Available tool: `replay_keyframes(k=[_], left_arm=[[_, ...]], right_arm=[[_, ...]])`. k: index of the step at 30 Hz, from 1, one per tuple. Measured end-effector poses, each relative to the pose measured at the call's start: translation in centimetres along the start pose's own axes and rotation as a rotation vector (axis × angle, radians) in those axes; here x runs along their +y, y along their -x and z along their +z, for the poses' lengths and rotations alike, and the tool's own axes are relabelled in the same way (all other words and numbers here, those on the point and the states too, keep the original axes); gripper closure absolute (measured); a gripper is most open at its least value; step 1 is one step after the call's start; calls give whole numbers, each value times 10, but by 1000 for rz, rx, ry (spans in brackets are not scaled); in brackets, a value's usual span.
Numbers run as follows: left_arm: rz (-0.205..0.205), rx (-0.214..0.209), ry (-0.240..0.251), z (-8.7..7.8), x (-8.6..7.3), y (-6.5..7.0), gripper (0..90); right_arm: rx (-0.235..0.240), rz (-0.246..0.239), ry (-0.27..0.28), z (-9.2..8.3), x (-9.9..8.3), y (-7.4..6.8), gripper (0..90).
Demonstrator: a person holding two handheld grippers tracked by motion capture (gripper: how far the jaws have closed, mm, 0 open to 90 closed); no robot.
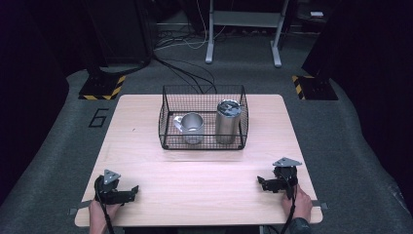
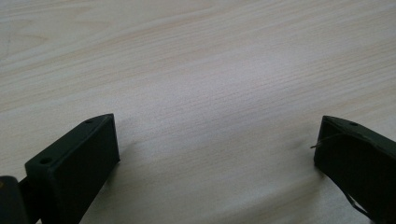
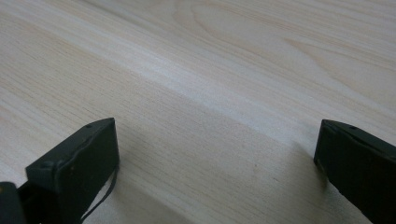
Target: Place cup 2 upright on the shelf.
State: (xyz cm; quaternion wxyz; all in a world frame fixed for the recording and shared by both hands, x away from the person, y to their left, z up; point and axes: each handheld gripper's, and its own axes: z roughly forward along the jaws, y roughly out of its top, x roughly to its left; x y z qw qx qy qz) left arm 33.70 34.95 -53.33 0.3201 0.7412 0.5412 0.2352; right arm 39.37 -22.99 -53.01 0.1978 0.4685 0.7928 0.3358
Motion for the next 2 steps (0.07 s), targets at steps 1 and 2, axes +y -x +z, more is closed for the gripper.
replay_keyframes(k=[1,2], left_arm=[[-2,2,-3,0,1,0,0],[-6,4,-3,1,1,0,0]], right_arm=[[0,0,0,0,0,0,0],[0,0,-2,0,0,0,0]])
